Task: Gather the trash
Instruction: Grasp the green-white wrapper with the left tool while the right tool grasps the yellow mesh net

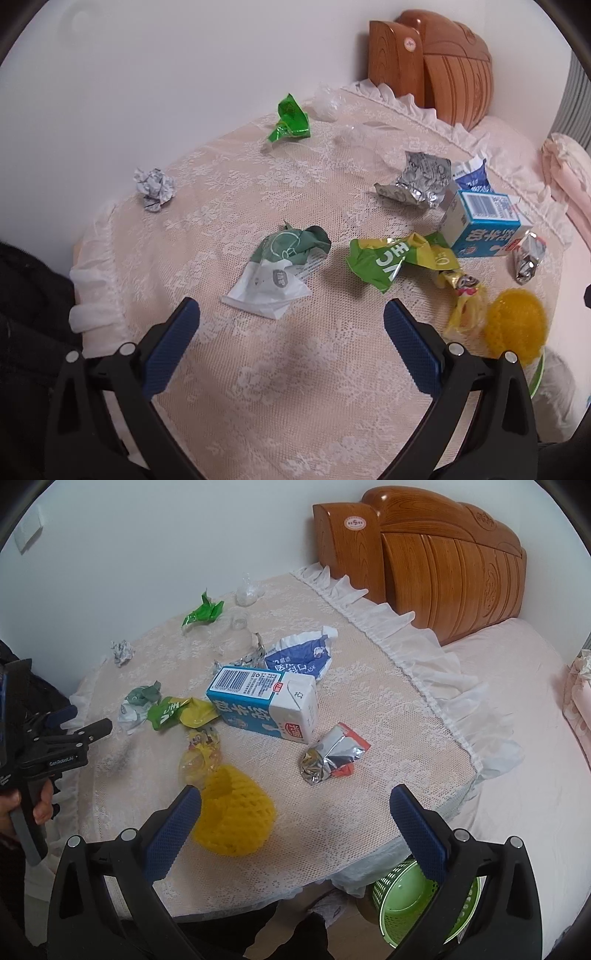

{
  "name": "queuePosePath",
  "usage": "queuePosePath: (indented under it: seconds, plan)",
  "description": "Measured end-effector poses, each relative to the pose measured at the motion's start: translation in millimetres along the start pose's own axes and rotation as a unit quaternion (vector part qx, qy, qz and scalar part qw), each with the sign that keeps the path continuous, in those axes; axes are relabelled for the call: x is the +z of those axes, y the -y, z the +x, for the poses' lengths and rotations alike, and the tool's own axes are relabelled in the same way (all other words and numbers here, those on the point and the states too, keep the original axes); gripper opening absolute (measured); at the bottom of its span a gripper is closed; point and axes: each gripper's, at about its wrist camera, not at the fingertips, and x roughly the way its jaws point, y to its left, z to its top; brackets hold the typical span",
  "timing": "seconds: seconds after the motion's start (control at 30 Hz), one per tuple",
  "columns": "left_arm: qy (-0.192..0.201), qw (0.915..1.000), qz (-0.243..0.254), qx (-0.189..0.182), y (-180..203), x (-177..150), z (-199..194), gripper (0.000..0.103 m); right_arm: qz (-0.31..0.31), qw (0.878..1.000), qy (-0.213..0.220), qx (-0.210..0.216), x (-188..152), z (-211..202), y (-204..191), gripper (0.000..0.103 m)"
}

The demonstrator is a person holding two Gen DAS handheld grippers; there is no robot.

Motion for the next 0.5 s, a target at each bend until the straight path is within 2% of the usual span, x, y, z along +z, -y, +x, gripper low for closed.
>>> queuePosePath:
  seconds: [0.17, 0.3, 0.33, 0.5]
  plan:
    - [-0.016, 0.9980, 0.061, -0.006, 1, 13, 44, 0.095, 0.002, 1.000, -0.019, -0.004, -3, 12, -10, 0.101]
    - [-0.030, 0.9968, 0.071, -0.023, -6, 22, 65, 0.090, -0.003, 1.000, -0.028, -0.007, -8, 17, -18, 0.101]
    - [-0.030, 0.9967, 0.069, -0.030, -8, 23, 67, 0.087, -0.002, 1.000, -0.029, -0.008, -9, 19, -19, 0.101]
    - [-0.055, 0.9964, 0.054, -0.036, -15, 19, 84, 0.051, 0.016, 0.999, -0.049, -0.001, -16, 31, -19, 0.101]
